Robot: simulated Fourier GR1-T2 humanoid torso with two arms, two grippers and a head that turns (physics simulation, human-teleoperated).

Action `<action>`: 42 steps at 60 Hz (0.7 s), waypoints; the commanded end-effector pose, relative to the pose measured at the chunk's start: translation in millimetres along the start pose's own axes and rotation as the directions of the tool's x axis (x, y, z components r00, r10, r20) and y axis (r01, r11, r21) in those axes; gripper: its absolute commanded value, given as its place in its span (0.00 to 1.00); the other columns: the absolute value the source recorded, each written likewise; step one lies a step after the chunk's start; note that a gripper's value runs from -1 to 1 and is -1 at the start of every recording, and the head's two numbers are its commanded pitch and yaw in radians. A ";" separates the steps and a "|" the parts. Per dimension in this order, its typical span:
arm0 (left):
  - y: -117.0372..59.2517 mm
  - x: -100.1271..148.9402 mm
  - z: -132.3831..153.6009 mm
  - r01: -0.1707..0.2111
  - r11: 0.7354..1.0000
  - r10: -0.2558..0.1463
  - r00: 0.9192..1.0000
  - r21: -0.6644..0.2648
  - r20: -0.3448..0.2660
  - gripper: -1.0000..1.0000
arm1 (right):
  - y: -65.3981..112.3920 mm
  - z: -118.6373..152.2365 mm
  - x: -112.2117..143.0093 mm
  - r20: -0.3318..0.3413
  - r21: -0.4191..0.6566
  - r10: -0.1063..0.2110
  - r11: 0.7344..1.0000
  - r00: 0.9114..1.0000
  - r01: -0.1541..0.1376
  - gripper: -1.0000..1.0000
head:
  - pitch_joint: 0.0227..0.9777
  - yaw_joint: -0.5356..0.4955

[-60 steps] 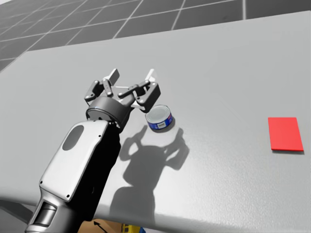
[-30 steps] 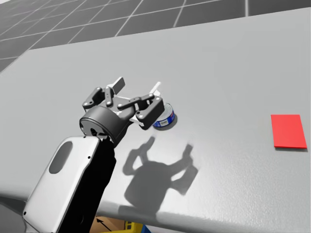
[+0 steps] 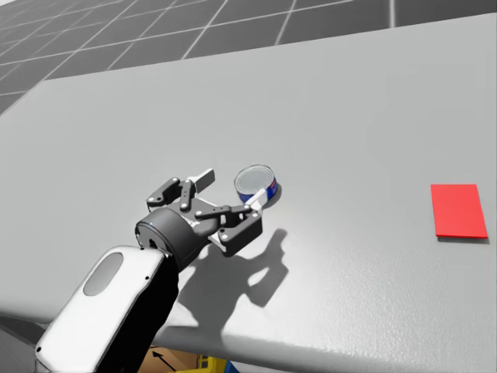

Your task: Look at the card. If it is red, pick the object on the left. If it is green, pick the object on the right.

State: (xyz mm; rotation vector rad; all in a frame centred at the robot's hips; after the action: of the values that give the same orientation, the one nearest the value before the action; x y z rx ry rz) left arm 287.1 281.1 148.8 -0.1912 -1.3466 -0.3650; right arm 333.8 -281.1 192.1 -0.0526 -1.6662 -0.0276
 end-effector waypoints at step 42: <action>-0.2 -18.2 -67.6 -0.046 0.999 0.049 0.994 0.026 -0.096 0.00 | -2.5 -0.7 1.3 0.006 0.002 -0.015 1.000 1.000 0.015 0.00 | 0.82 0.86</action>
State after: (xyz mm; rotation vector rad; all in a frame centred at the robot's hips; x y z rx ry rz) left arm 336.7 264.1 121.7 -0.1831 -1.2602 -0.3251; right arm 334.1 -282.8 193.3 -0.0397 -1.6715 -0.0352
